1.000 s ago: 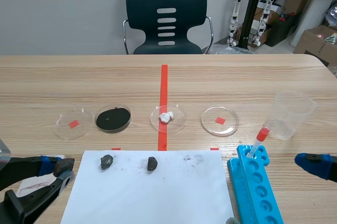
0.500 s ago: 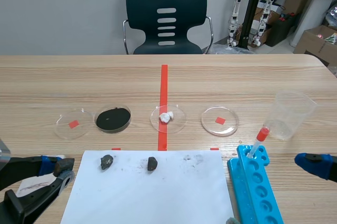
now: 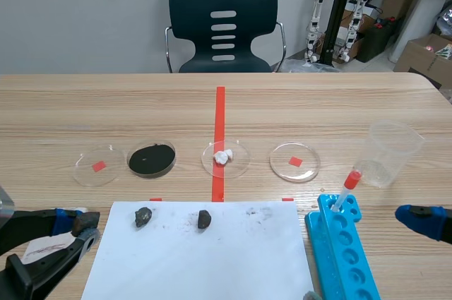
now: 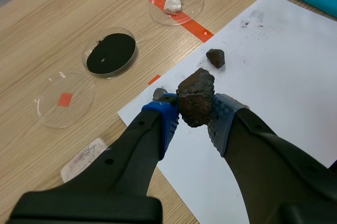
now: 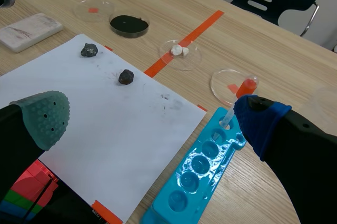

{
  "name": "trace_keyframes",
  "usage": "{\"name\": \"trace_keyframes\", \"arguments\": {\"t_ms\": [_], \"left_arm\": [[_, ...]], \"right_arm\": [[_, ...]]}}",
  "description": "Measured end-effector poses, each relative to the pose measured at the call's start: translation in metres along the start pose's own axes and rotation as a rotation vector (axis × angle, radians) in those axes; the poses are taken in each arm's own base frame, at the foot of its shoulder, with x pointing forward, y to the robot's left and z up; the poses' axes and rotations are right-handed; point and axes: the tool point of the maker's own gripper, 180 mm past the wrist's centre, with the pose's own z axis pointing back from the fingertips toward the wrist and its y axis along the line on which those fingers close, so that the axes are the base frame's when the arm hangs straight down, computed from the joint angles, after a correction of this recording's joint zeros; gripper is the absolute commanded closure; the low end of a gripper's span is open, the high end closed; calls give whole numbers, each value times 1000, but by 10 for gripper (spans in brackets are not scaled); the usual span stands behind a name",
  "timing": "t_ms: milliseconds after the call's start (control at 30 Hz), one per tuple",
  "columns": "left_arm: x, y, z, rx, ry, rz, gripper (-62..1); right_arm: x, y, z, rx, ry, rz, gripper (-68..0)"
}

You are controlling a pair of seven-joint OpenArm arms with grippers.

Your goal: Pick up the right mineral with the left hand

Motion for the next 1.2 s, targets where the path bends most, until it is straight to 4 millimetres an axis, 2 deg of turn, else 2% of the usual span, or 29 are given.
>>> {"name": "trace_keyframes", "arguments": {"t_ms": [1000, 1200], "left_arm": [[0, 0, 0, 0, 0, 0, -97], [0, 0, 0, 0, -1, 0, -69]], "right_arm": [[0, 0, 0, 0, 0, 0, -679], [0, 0, 0, 0, 0, 0, -679]]}}
